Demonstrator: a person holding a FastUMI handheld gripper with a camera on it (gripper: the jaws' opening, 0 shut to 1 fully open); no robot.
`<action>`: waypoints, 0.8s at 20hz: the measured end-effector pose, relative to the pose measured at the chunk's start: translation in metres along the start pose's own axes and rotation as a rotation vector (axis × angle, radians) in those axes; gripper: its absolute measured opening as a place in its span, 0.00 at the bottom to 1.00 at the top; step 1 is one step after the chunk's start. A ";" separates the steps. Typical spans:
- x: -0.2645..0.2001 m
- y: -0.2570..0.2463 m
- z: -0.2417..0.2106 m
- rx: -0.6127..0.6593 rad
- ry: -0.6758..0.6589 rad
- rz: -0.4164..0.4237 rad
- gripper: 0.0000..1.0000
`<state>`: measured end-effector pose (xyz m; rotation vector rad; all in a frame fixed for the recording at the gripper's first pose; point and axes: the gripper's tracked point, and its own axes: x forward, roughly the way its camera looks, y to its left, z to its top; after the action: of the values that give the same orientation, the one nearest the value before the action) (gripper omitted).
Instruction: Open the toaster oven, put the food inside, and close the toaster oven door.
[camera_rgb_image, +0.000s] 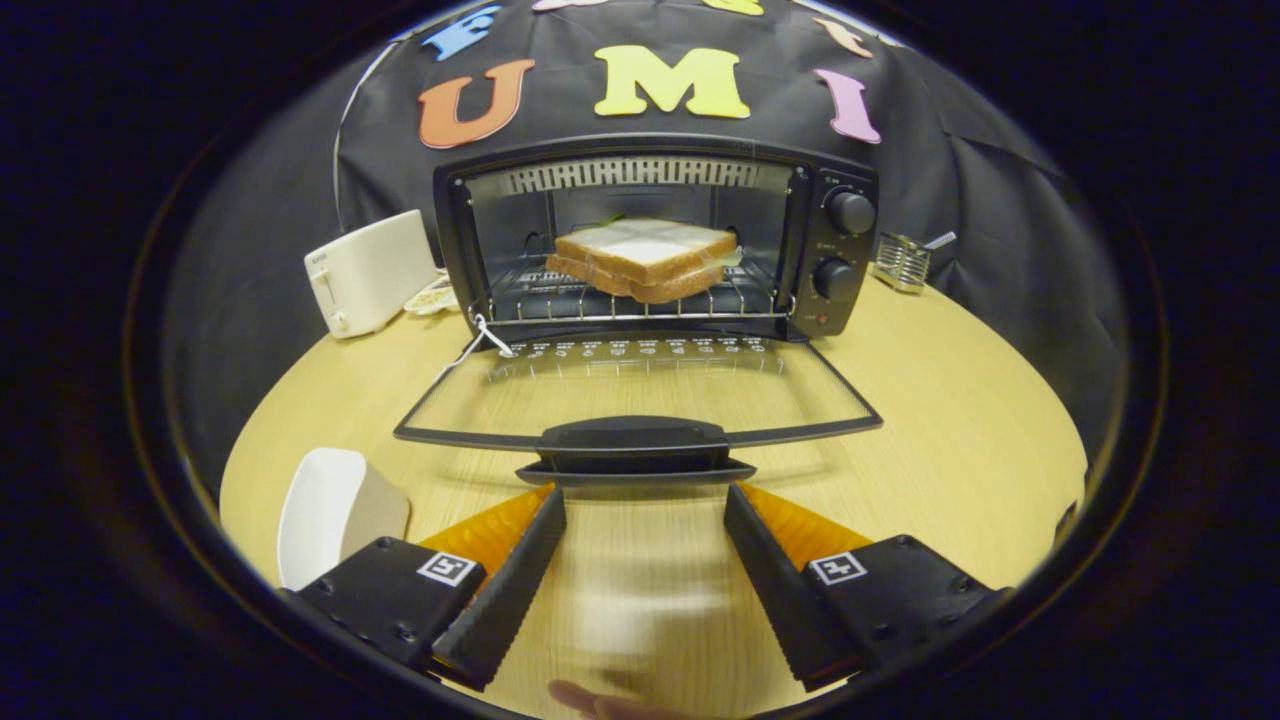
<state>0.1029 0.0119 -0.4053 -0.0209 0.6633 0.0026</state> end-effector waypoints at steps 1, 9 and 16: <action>-0.003 0.000 0.003 0.003 -0.010 -0.001 1.00; -0.031 0.001 0.037 0.004 -0.163 -0.006 1.00; -0.047 0.009 0.082 -0.109 -0.301 -0.053 1.00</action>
<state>0.1166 0.0225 -0.3123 -0.1400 0.3604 -0.0089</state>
